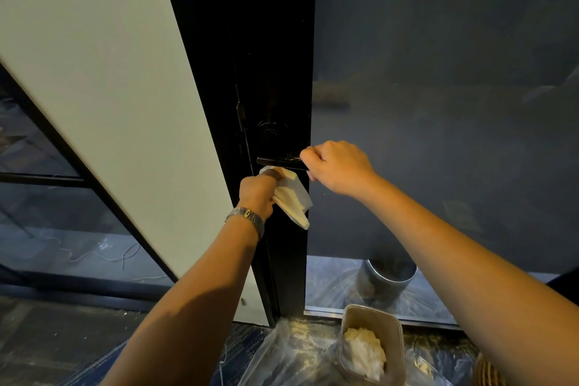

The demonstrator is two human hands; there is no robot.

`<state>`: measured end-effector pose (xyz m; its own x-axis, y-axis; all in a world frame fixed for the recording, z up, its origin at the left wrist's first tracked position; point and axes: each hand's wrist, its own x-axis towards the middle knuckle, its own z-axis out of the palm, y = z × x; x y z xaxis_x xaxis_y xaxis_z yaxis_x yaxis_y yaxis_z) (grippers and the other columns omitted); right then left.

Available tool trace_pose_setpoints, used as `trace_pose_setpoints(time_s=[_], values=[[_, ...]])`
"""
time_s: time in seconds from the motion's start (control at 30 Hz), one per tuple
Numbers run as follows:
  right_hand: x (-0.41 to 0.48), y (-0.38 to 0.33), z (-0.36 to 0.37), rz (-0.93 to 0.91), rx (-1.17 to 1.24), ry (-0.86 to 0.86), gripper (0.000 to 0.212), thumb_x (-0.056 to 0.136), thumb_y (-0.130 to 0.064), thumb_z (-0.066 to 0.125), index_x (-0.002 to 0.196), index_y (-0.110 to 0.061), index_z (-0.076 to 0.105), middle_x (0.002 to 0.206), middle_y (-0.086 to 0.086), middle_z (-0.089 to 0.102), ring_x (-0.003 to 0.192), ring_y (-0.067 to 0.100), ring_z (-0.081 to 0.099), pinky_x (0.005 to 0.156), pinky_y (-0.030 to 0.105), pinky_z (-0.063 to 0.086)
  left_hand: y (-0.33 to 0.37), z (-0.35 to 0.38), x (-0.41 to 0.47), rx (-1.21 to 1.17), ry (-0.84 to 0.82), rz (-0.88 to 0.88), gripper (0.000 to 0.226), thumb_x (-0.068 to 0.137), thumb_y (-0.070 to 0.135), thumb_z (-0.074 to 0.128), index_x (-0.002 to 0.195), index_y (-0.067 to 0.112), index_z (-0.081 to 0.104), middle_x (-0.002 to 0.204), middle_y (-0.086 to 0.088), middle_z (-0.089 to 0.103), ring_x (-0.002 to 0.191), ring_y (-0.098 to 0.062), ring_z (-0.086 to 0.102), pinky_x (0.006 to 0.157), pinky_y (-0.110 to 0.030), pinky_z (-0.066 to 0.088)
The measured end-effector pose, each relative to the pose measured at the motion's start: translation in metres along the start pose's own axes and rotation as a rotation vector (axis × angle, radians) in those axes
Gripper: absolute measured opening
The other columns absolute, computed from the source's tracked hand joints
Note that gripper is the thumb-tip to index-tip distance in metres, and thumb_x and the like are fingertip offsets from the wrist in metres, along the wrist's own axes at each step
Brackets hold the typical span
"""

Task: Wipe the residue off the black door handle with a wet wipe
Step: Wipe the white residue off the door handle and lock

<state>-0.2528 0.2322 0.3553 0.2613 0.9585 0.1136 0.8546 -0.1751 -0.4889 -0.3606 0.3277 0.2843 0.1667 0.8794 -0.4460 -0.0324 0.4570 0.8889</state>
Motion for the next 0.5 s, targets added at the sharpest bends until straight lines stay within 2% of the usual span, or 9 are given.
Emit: trace_pose_setpoints(time_s=[0.1,0.13,0.17,0.23,0.3,0.37,0.4,0.47,0.5], values=[[-0.002,-0.001,-0.001,0.004,0.003,0.001,0.051,0.095,-0.031,0.032,0.075,0.0,0.067,0.082,0.015,0.071,0.061,0.021,0.05,0.059,0.032,0.04,-0.002,0.002,0.002,-0.008,0.069,0.022,0.023,0.076,0.01,0.064,0.097,0.0,0.064,0.098,-0.02,0.065,0.085,-0.032,0.063,0.082,-0.043,0.055],[-0.002,-0.001,-0.001,0.006,0.004,0.003,0.051,0.096,-0.031,0.032,0.076,0.0,0.067,0.082,0.015,0.071,0.06,0.021,0.049,0.059,0.031,0.039,-0.001,0.001,0.001,-0.026,0.061,0.026,0.01,0.078,0.008,0.061,0.086,0.003,0.064,0.094,-0.019,0.065,0.083,-0.031,0.062,0.08,-0.042,0.055],[-0.003,-0.001,-0.002,0.006,0.004,0.004,0.051,0.096,-0.031,0.031,0.076,0.001,0.067,0.081,0.016,0.071,0.06,0.02,0.049,0.059,0.031,0.039,0.0,0.001,-0.001,-0.053,0.061,0.028,0.006,0.081,0.006,0.057,0.077,0.006,0.062,0.087,-0.016,0.063,0.077,-0.028,0.06,0.075,-0.039,0.054],[-0.003,-0.002,-0.002,0.003,0.001,0.007,0.053,0.096,-0.031,0.031,0.077,0.001,0.067,0.082,0.018,0.07,0.06,0.022,0.05,0.059,0.032,0.041,0.003,-0.002,-0.003,-0.141,0.012,0.0,0.019,0.084,0.001,0.05,0.068,0.009,0.055,0.072,-0.009,0.055,0.065,-0.021,0.053,0.061,-0.032,0.049],[-0.003,-0.002,-0.003,0.001,0.001,0.01,0.053,0.097,-0.032,0.03,0.077,0.0,0.067,0.083,0.018,0.07,0.062,0.023,0.051,0.062,0.036,0.046,0.003,-0.003,-0.006,-0.201,-0.033,-0.019,0.015,0.084,-0.001,0.047,0.079,0.007,0.058,0.07,-0.005,0.05,0.061,-0.016,0.05,0.056,-0.026,0.044],[-0.003,-0.002,-0.003,0.002,0.003,0.013,0.053,0.097,-0.031,0.03,0.075,-0.001,0.067,0.084,0.016,0.071,0.064,0.024,0.053,0.066,0.039,0.05,-0.003,-0.003,-0.005,-0.289,-0.018,-0.029,0.03,0.083,0.005,0.049,0.111,0.003,0.059,0.066,-0.003,0.045,0.057,-0.015,0.046,0.053,-0.026,0.041],[-0.003,-0.003,-0.003,0.005,0.003,0.013,0.052,0.097,-0.031,0.03,0.076,-0.001,0.067,0.084,0.015,0.071,0.064,0.024,0.054,0.067,0.039,0.05,-0.006,-0.003,-0.005,-0.322,-0.008,-0.037,0.036,0.082,0.009,0.051,0.117,0.003,0.057,0.065,-0.003,0.043,0.056,-0.015,0.045,0.052,-0.026,0.041],[-0.004,-0.003,-0.003,0.008,0.004,0.012,0.052,0.097,-0.031,0.03,0.078,0.0,0.068,0.084,0.016,0.071,0.064,0.023,0.053,0.067,0.039,0.05,-0.006,-0.003,-0.013,-0.339,0.0,-0.044,0.034,0.079,0.012,0.058,0.113,0.009,0.059,0.067,-0.002,0.046,0.061,-0.016,0.048,0.053,-0.028,0.043],[-0.004,-0.003,-0.004,0.01,0.002,0.013,0.053,0.097,-0.031,0.03,0.078,0.001,0.067,0.084,0.016,0.071,0.064,0.024,0.053,0.068,0.04,0.051,-0.005,-0.005,-0.016,-0.306,0.012,-0.037,0.028,0.076,0.011,0.062,0.104,0.01,0.062,0.07,-0.004,0.05,0.066,-0.017,0.051,0.056,-0.029,0.044]])
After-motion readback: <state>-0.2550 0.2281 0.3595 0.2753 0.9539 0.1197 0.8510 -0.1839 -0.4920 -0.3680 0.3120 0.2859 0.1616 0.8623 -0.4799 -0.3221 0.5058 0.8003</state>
